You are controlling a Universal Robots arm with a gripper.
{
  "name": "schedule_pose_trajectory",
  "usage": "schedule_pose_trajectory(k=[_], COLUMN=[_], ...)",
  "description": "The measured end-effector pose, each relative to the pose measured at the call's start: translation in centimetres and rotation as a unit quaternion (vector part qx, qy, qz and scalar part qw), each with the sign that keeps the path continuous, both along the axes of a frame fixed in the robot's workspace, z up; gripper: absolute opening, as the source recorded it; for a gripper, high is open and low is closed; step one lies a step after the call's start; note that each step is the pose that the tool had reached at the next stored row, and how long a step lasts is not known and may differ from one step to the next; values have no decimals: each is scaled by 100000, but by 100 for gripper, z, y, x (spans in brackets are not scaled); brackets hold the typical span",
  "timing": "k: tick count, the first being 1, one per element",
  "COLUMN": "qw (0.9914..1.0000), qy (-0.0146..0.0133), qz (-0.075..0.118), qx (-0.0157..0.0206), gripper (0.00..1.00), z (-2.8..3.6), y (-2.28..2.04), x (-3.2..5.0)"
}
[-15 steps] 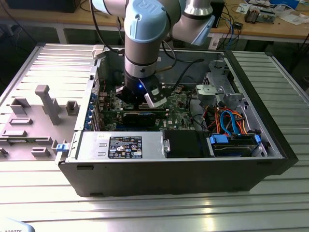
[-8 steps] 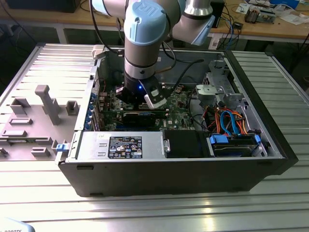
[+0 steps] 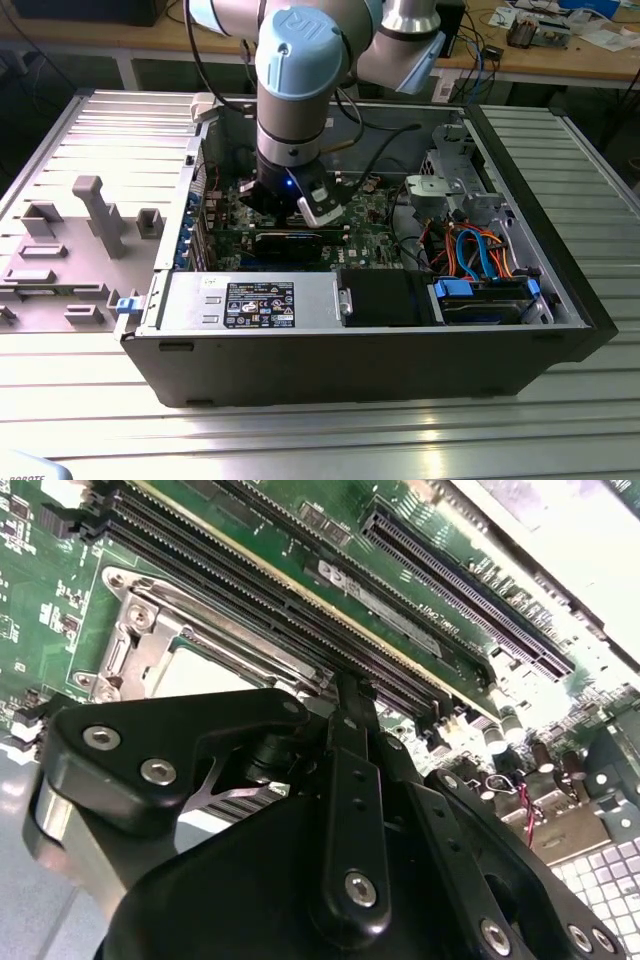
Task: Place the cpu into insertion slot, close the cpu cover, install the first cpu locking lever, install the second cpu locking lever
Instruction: 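Install the second cpu locking lever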
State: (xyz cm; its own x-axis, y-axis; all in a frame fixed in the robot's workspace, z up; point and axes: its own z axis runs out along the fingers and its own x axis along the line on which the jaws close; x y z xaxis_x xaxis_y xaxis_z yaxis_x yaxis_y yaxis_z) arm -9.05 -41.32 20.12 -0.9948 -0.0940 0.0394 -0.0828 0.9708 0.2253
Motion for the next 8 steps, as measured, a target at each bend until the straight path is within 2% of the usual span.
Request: schedule_pose_trajectory(k=[8], qw=[100000], qy=[2], qz=[0], qx=[162], gripper=[11], z=[-12], y=[47], x=[-23])
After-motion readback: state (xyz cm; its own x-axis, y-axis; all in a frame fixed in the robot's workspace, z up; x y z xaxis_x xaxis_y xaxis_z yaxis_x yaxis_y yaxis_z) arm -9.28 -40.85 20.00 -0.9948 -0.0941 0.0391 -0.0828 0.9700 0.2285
